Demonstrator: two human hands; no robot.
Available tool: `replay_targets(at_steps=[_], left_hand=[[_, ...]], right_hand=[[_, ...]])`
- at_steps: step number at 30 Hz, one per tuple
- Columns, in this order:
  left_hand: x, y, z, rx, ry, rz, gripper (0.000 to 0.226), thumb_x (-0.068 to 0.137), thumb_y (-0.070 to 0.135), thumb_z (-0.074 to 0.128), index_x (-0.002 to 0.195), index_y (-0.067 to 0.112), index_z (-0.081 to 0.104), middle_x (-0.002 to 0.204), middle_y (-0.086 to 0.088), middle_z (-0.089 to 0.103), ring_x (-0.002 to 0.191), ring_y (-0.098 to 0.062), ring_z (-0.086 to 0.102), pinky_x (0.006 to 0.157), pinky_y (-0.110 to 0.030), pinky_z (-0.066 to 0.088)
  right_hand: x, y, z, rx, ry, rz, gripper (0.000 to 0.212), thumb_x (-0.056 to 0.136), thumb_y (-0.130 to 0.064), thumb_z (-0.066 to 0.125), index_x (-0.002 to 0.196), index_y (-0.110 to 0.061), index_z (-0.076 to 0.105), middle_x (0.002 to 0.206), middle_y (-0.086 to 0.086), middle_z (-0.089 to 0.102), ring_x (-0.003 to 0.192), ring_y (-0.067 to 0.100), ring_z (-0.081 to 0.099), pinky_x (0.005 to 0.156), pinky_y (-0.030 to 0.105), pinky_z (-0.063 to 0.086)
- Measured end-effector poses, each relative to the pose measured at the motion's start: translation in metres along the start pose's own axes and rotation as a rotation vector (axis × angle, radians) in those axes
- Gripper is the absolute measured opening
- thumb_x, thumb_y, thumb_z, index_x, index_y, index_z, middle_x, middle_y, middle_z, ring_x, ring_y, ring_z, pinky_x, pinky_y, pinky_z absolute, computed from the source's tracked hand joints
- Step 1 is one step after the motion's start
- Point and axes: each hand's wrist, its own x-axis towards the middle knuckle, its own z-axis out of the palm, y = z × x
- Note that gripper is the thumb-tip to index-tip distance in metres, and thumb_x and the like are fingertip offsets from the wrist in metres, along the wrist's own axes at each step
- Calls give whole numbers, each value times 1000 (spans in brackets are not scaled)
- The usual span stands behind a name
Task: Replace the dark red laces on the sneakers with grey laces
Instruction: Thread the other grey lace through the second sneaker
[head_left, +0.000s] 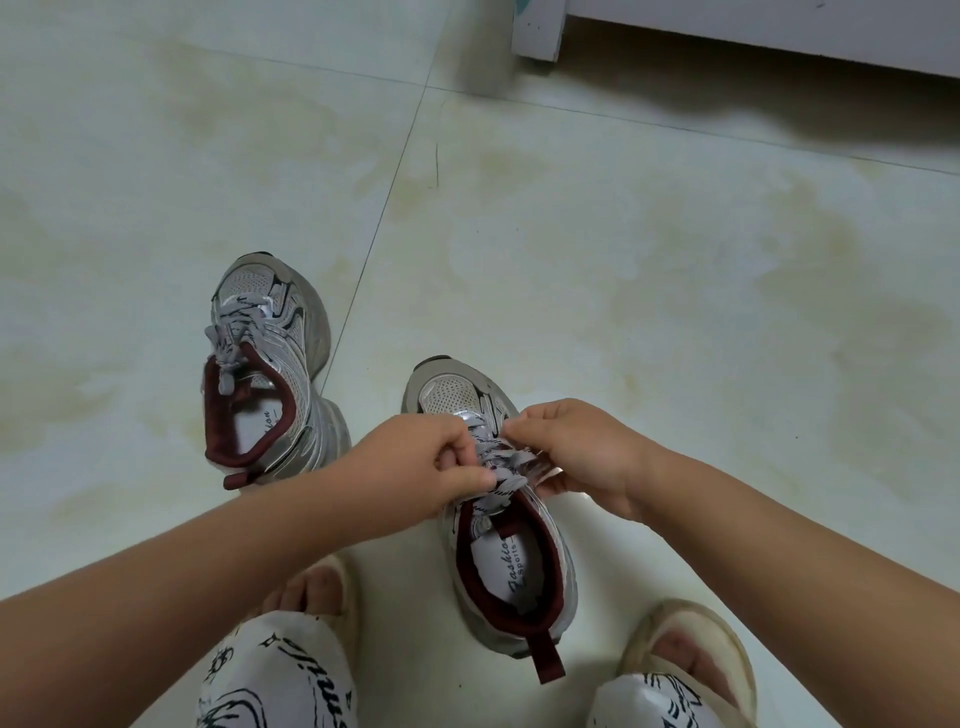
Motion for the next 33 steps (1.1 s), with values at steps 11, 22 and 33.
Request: replay_targets(at_steps=[11,22,33], left_hand=[[-4,-11,-8,-518,-133,-112,25,96,8,43,72,14,47,84,-4,50,78,-6,52,89,-26,53],[-7,-8,-2,35,38,21,19,80,33,67,70,20,58,67,7,58,62,-6,53,67,-24,49],[-4,-22,-3,-535,-25,-158,19,95,15,46,89,4,60,85,-8,60,76,-9,59,73,-19,54]], right_hand=[[1,-1,4,-141,4,-73,18,87,-8,60,71,-16,57,64,-4,54,60,9,51,59,21,45],[-2,-5,5,-156,15,-104,10,87,-14,62,77,-12,60,66,1,56,60,13,52,59,24,47],[1,3,11,-231,9,-128,23,91,-7,54,69,-13,52,63,-1,48,61,13,42,62,24,39]])
